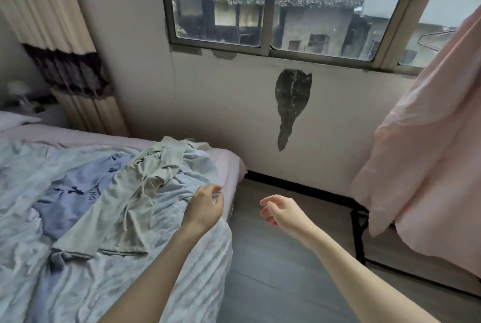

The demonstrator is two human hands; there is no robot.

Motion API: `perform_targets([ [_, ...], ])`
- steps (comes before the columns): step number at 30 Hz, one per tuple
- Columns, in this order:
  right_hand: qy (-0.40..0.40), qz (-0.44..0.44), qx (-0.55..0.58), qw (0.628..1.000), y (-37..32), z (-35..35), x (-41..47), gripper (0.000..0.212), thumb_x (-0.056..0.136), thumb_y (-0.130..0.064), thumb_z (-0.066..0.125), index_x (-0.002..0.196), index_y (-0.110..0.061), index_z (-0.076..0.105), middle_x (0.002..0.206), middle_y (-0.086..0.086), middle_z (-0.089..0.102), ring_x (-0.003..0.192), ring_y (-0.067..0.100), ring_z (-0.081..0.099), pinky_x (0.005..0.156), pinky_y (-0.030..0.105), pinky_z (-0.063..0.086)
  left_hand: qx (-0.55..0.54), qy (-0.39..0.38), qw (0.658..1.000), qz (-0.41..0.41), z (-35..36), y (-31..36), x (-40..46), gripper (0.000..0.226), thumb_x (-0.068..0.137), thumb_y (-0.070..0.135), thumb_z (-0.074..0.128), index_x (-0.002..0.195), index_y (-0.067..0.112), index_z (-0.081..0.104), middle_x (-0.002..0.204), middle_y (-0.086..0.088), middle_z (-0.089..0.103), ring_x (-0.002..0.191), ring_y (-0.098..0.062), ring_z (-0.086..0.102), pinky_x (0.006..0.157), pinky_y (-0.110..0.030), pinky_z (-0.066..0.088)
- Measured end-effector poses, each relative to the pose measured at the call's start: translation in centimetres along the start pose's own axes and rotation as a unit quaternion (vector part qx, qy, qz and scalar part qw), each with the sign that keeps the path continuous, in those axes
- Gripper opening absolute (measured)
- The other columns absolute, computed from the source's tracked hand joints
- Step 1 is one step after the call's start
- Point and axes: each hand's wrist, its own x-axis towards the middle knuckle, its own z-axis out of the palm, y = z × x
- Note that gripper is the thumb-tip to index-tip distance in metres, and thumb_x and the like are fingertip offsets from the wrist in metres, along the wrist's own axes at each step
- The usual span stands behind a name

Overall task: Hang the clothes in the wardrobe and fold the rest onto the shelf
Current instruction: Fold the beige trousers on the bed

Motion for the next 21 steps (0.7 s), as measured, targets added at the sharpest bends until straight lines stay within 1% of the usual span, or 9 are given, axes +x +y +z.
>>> perform_targets([
  [3, -0.021, -0.013, -0.008, 1.0, -0.6, -2.0, 6.5, 0.032, 0.092, -0.009, 0.034, 0.106, -0.015, 0.062, 0.089, 0.0, 0.068, 0.079, 0.016, 0.066, 0.078, 0.029, 0.052, -0.012, 0.02, 0.999, -0.042, 1.3, 0.1, 4.6, 0.026, 0.091, 0.016, 0.051, 0.116, 0.014, 0.06, 0.119, -0.003, 0.058, 0.103, -0.017, 0.058, 0.09, -0.032, 0.047],
  [4, -0.032, -0.012, -0.009, 0.999, -0.8, -2.3, 8.4, 0.032, 0.092, -0.008, 0.033, 0.106, -0.014, 0.062, 0.091, 0.002, 0.068, 0.08, 0.017, 0.065, 0.078, 0.029, 0.052, -0.014, 0.026, 0.998, -0.051, 1.7, -0.1, 5.8, 0.025, 0.091, 0.016, 0.051, 0.114, 0.014, 0.06, 0.119, -0.003, 0.058, 0.102, -0.017, 0.058, 0.09, -0.032, 0.047],
  [8, -0.075, -0.004, 0.002, 0.997, -1.1, -1.3, 14.7, 0.033, 0.092, -0.005, 0.033, 0.108, -0.009, 0.062, 0.098, 0.011, 0.068, 0.077, 0.016, 0.063, 0.06, 0.011, 0.048, -0.003, 0.019, 0.995, -0.093, 3.0, -2.2, 9.8, 0.022, 0.091, 0.016, 0.051, 0.112, 0.016, 0.06, 0.12, -0.001, 0.058, 0.105, -0.017, 0.056, 0.089, -0.03, 0.046],
  [10, -0.095, 0.004, 0.016, 0.995, -1.0, -0.4, 18.8, 0.033, 0.093, -0.004, 0.032, 0.109, -0.008, 0.062, 0.096, 0.01, 0.068, 0.073, 0.015, 0.063, 0.058, 0.01, 0.048, 0.01, 0.008, 0.992, -0.124, 3.3, -4.2, 13.4, 0.025, 0.092, 0.018, 0.049, 0.116, 0.016, 0.058, 0.124, -0.002, 0.055, 0.108, -0.018, 0.055, 0.091, -0.032, 0.046],
  [11, -0.1, 0.01, 0.02, 0.995, -1.0, -0.1, 20.6, 0.034, 0.093, -0.004, 0.032, 0.109, -0.008, 0.061, 0.095, 0.009, 0.068, 0.072, 0.015, 0.063, 0.059, 0.011, 0.048, 0.023, -0.001, 0.991, -0.135, 3.3, -5.1, 15.1, 0.028, 0.093, 0.019, 0.048, 0.119, 0.015, 0.056, 0.126, -0.002, 0.053, 0.11, -0.02, 0.054, 0.092, -0.034, 0.045],
  [13, -0.1, 0.02, 0.022, 0.995, -1.1, 0.8, 25.0, 0.034, 0.093, -0.005, 0.032, 0.109, -0.009, 0.061, 0.094, 0.008, 0.068, 0.072, 0.015, 0.063, 0.065, 0.018, 0.05, 0.04, -0.012, 0.987, -0.154, 3.4, -7.4, 19.6, 0.031, 0.094, 0.02, 0.046, 0.123, 0.014, 0.054, 0.129, -0.004, 0.051, 0.114, -0.022, 0.052, 0.094, -0.034, 0.044],
  [15, -0.091, 0.026, 0.02, 0.995, -1.3, 1.4, 30.0, 0.034, 0.093, -0.005, 0.032, 0.108, -0.011, 0.061, 0.093, 0.007, 0.068, 0.072, 0.015, 0.064, 0.068, 0.023, 0.051, 0.053, -0.011, 0.985, -0.161, 3.2, -9.6, 24.7, 0.032, 0.093, 0.02, 0.046, 0.124, 0.014, 0.054, 0.13, -0.006, 0.051, 0.114, -0.023, 0.052, 0.094, -0.034, 0.044],
  [18, -0.068, 0.042, 0.016, 0.997, -2.2, 3.1, 39.8, 0.033, 0.093, -0.006, 0.031, 0.107, -0.013, 0.061, 0.091, 0.006, 0.068, 0.072, 0.013, 0.063, 0.075, 0.031, 0.053, 0.073, -0.029, 0.981, -0.175, 3.4, -14.0, 34.9, 0.034, 0.094, 0.019, 0.044, 0.126, 0.014, 0.052, 0.131, -0.008, 0.049, 0.114, -0.025, 0.052, 0.093, -0.033, 0.042],
  [21, -0.063, 0.07, 0.011, 0.995, -3.5, 4.7, 47.9, 0.034, 0.094, -0.007, 0.03, 0.11, -0.011, 0.06, 0.09, 0.004, 0.067, 0.072, 0.013, 0.061, 0.076, 0.031, 0.051, 0.093, -0.056, 0.973, -0.201, 3.3, -17.9, 43.8, 0.037, 0.094, 0.02, 0.043, 0.13, 0.014, 0.048, 0.134, -0.01, 0.045, 0.116, -0.028, 0.05, 0.094, -0.035, 0.042],
])
